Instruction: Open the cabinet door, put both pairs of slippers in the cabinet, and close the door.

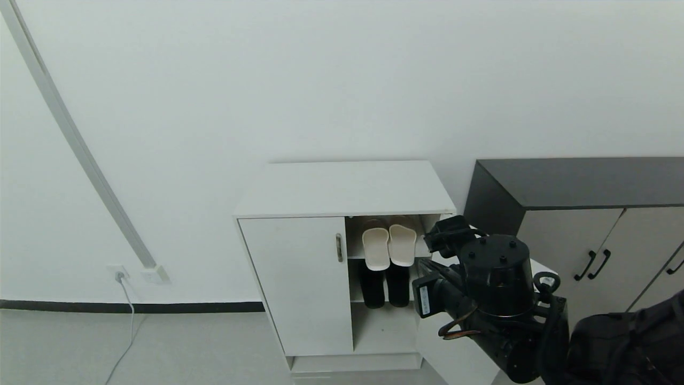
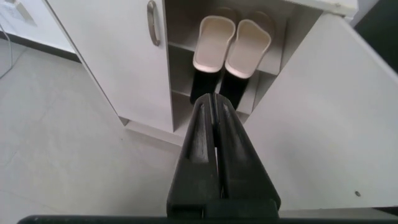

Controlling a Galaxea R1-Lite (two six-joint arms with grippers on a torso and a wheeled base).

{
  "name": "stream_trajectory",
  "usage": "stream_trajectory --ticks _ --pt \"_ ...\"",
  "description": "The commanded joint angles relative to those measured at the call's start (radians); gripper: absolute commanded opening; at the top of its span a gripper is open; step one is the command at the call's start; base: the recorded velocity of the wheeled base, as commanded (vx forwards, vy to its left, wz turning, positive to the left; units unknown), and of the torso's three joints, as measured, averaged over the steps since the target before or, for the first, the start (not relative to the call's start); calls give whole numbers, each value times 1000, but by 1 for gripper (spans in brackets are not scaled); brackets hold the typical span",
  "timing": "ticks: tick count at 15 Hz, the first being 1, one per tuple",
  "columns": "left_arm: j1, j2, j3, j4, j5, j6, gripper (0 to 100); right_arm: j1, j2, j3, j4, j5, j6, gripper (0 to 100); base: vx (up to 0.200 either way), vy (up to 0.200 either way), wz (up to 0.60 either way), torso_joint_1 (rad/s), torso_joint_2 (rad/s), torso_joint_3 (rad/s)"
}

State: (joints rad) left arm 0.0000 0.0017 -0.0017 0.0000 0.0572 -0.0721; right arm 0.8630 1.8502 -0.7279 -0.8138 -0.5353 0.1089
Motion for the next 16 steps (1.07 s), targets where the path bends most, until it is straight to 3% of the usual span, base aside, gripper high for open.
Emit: stream_trajectory --ticks 1,7,13,16 --pt "0 0 0 0 1 -2 0 1 3 -1 -1 0 0 0 0 0 0 178 -403 -227" --pt "0 0 0 0 1 -2 0 -22 12 -2 -16 1 -6 0 0 0 0 171 -371 -202" --pt "0 0 0 0 1 0 0 -33 14 12 -47 9 -35 0 0 0 0 15 -29 -14" --pt "0 0 0 0 1 0 0 -38 17 10 -65 9 -49 0 0 0 -600 -1 1 2"
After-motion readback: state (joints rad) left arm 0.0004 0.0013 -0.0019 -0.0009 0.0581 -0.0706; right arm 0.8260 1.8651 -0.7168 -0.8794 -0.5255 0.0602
